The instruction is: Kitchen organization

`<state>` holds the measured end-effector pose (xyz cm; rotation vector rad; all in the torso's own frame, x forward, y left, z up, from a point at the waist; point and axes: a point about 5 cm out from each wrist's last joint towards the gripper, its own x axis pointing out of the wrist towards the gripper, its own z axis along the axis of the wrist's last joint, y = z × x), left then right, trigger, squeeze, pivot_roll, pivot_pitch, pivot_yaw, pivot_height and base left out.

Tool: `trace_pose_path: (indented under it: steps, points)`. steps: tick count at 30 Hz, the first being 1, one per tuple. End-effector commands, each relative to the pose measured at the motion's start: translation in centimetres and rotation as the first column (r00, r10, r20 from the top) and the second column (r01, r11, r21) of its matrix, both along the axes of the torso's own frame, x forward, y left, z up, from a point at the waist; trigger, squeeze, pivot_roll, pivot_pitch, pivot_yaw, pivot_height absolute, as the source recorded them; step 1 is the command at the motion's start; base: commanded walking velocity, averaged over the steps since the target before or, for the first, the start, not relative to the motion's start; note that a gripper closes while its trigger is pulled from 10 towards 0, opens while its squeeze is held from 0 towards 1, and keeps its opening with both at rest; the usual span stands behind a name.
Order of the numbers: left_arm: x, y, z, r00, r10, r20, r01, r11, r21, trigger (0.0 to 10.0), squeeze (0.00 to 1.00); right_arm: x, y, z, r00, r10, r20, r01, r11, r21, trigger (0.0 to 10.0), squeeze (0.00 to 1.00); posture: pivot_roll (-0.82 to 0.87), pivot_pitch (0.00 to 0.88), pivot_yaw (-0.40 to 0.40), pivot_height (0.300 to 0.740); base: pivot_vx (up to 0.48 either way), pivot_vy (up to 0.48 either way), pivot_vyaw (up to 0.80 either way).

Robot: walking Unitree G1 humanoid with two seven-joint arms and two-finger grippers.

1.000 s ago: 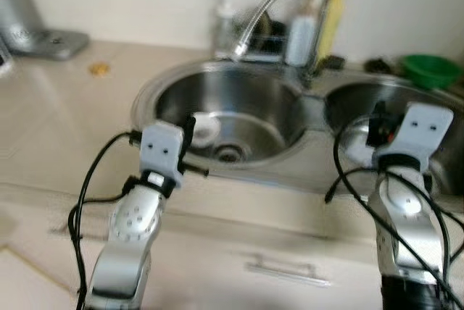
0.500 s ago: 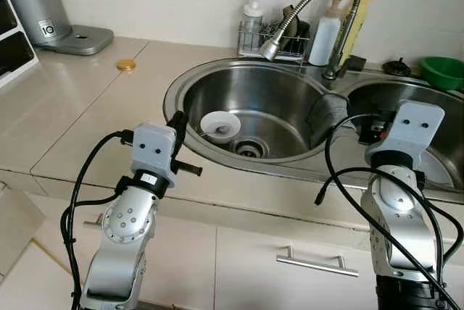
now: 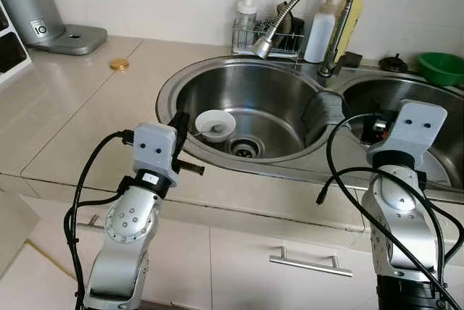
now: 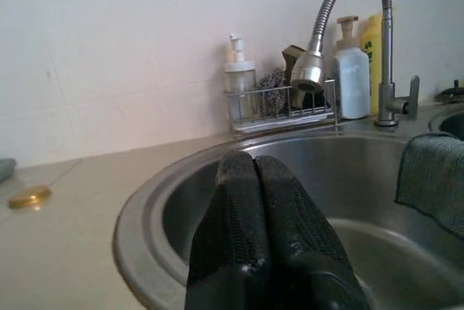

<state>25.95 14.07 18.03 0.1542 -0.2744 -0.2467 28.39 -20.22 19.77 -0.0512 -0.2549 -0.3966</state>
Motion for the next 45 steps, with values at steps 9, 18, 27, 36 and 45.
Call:
trace_pose_path:
  steps: [9, 18, 27, 36, 45]
  points:
    - [0.2, -0.4, 0.2, 1.0, -0.019, 0.006, 0.019, 1.0, -0.017, 10.0, 0.0, -0.1, -0.5, 0.2, 0.999, -0.032, 0.012, 0.032, 0.999, -0.01, 10.0, 0.0, 0.16, 0.0, -0.047, 0.74, -0.212, 0.0, 0.0]
    - [0.2, -0.4, 0.1, 1.0, -0.023, 0.003, 0.023, 1.0, -0.016, 10.0, 0.0, -0.2, -0.7, 0.0, 0.999, -0.039, 0.008, 0.039, 0.999, -0.008, 10.0, 0.0, 0.16, 0.0, -0.045, 0.74, 0.0, 0.0, 0.0]
    - [0.3, -0.3, -0.1, 1.0, -0.019, -0.01, 0.019, 1.0, -0.022, 10.0, 0.0, -0.3, -1.2, -0.4, 0.998, -0.063, -0.013, 0.063, 0.998, 0.015, 10.0, 0.0, 0.16, 0.0, -0.045, 0.74, 0.0, 0.0, -0.27]
    - [0.3, -0.4, 0.1, 1.0, -0.02, 0.012, 0.021, 1.0, -0.018, 10.0, 0.0, -0.7, -0.7, -0.3, 0.999, -0.033, -0.002, 0.033, 0.999, -0.027, 10.0, 0.0, 0.16, 0.0, -0.046, 0.74, 0.0, 0.292, -0.8]
    - [0.3, -0.6, 0.2, 0.999, -0.03, 0.037, 0.03, 1.0, 0.002, 10.0, 0.0, -1.2, 0.2, -0.1, 1.0, 0.006, 0.026, -0.004, 0.998, -0.055, 10.0, 0.0, 0.16, 0.0, -0.046, 0.74, 0.0, 0.0, -0.8]
